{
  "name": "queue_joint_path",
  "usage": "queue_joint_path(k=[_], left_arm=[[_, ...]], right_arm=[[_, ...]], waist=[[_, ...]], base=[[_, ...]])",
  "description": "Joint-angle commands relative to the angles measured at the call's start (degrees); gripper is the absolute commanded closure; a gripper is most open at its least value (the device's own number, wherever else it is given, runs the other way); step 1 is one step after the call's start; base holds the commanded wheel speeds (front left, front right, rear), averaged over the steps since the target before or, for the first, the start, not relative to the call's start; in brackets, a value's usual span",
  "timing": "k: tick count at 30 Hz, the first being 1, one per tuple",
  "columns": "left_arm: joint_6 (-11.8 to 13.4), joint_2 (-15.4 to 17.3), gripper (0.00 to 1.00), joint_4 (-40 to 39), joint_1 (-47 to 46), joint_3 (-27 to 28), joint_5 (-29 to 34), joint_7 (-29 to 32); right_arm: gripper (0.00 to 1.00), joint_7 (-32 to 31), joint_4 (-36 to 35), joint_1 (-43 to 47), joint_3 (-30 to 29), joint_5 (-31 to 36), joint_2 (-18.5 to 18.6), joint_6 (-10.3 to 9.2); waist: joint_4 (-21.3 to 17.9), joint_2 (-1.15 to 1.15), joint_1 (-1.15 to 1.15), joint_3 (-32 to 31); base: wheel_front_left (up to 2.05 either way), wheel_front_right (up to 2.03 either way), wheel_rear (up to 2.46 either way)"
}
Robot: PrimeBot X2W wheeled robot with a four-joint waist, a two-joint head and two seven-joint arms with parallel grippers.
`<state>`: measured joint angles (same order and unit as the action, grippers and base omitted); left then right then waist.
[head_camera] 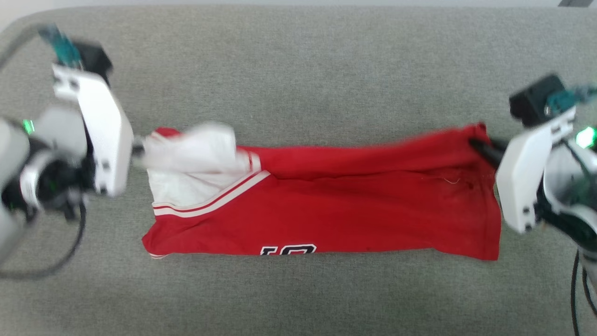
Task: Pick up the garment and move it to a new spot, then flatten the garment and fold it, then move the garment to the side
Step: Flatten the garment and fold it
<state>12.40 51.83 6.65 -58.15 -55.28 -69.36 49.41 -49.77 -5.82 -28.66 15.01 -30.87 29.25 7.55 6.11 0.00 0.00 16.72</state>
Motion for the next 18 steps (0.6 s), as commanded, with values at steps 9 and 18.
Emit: queue_joint_path(k=[9, 18], left_arm=[[5.8, 2.1, 0.98, -7.7, 11.7, -2.1, -3.2, -3.2], [0.8, -3.2, 0.0, 3.4, 16.2, -1.3, -4.1, -12.1]], right_arm=[[1.0, -1.8, -0.7, 10.6, -3.8, -0.6, -3.0, -0.13], [0.0, 0.5, 4.3, 10.6, -2.1, -0.4, -5.5, -0.12]], waist=[[0.4, 0.0, 0.0, -0.8], [0.1, 0.0, 0.0, -2.6]], base=[[0.0, 0.0, 0.0], [0.0, 0.0, 0.0]])
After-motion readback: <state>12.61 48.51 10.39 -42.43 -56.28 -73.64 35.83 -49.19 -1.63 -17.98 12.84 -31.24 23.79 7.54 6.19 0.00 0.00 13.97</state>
